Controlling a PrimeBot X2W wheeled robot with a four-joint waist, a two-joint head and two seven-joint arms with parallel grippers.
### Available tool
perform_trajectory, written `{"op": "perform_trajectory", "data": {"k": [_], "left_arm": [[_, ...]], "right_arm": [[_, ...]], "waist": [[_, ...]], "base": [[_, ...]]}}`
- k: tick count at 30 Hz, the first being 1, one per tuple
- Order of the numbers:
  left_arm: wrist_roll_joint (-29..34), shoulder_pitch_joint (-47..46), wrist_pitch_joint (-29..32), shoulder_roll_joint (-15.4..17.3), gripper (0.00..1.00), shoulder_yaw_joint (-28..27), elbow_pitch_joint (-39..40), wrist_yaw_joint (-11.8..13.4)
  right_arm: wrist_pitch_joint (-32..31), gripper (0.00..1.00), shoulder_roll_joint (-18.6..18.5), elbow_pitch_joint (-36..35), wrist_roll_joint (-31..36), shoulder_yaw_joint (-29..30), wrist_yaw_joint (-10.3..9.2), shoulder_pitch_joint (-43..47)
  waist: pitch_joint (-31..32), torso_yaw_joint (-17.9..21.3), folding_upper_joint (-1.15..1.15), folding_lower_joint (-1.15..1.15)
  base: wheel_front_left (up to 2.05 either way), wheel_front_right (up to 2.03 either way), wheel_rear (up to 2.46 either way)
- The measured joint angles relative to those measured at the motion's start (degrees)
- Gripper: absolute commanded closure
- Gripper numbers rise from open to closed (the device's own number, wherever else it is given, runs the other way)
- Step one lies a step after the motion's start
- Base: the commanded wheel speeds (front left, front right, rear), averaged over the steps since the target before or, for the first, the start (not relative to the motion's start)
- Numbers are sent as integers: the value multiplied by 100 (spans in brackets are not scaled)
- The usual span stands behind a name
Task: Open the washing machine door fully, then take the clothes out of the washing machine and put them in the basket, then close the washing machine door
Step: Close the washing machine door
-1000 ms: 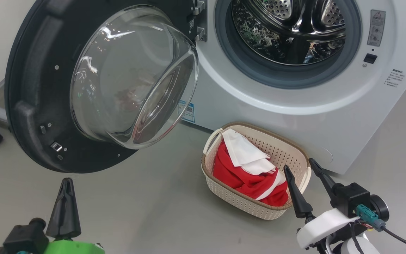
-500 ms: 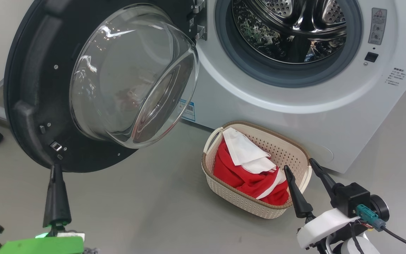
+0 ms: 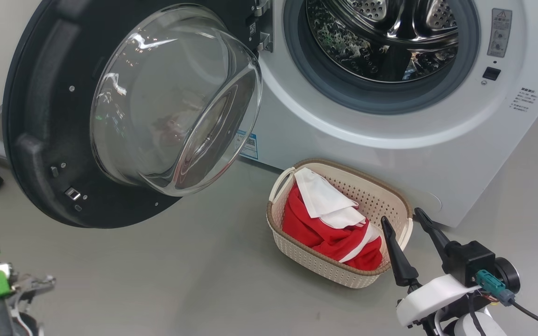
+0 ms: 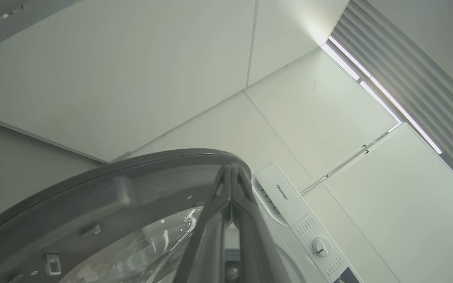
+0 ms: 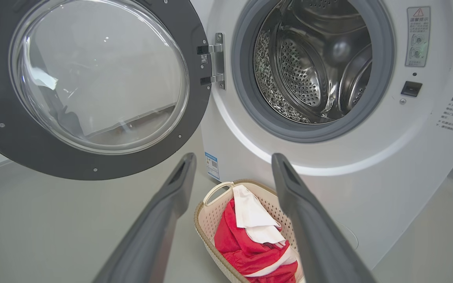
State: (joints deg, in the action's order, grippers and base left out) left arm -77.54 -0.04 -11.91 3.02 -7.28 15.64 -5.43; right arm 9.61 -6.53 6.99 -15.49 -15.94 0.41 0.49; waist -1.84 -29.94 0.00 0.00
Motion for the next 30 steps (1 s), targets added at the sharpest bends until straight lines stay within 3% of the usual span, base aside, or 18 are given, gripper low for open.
{"op": "perform_trajectory", "data": {"k": [7,16,30], "left_arm": [[-401,-559,250,510,100,-577,-519,65],[-1366,-1340,582,1025,100,-1474,-1840,564],[-1736,-2204,1055,1511,100,-1642,-3109,946]], "right_arm": [[36,0,0,-13,-1,29,-16,3],[29,0,9,-115,-1,-55,-56,11],[-24,0,-104,-264,47,-58,-52,-5]], "waist": [[9,24,0,0],[-55,131,0,0],[-416,414,0,0]], "base": [[0,0,0],[0,0,0],[0,0,0]]}}
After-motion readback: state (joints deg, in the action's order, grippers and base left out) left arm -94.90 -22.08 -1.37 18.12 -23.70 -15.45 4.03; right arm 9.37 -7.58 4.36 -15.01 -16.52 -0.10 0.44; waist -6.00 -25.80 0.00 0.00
